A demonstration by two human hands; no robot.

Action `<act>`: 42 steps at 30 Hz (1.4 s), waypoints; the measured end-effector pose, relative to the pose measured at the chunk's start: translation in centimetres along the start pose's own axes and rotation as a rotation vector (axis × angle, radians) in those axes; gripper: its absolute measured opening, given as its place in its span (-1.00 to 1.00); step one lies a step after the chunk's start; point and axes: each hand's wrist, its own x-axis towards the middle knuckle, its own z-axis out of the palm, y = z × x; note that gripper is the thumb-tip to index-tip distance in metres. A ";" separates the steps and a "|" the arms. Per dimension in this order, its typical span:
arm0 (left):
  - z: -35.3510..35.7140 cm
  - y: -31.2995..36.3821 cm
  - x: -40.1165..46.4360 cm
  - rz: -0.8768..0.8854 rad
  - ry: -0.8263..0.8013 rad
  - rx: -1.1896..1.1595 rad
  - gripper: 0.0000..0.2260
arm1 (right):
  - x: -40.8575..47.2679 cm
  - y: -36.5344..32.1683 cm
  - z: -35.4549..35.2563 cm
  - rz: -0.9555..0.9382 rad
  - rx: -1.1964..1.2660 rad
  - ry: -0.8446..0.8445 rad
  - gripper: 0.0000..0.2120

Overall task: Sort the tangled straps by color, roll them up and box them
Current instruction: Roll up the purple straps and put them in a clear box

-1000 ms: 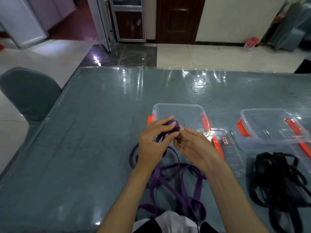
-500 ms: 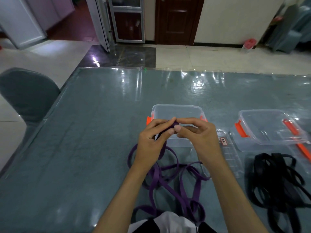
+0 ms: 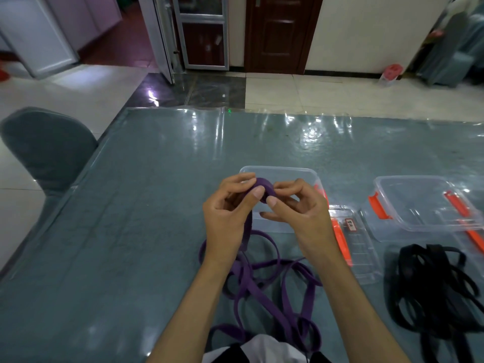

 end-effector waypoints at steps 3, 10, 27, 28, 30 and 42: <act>0.3 0.0 -0.1 0.013 0.015 0.058 -0.89 | 0.0 0.0 0.2 -0.027 -0.071 0.039 -0.91; 1.5 -0.3 -0.3 -0.004 -0.091 0.136 -0.78 | -0.2 -0.1 -0.1 -0.099 -0.076 0.219 -0.74; 2.0 0.2 0.0 -0.070 -0.098 0.014 -0.80 | -0.1 -0.5 -0.6 -0.135 -0.072 0.249 -0.82; 2.0 0.2 0.1 -0.080 -0.093 0.013 -0.76 | 0.0 -0.4 -0.6 -0.118 -0.051 0.250 -0.82; 1.9 0.1 0.4 -0.060 -0.065 0.043 -0.71 | 0.2 -0.5 -1.0 -0.090 -0.063 0.223 -0.80; 1.3 -0.4 0.3 -0.013 -0.223 0.126 -0.68 | 0.5 -1.4 -0.7 -0.165 -0.089 0.223 -0.70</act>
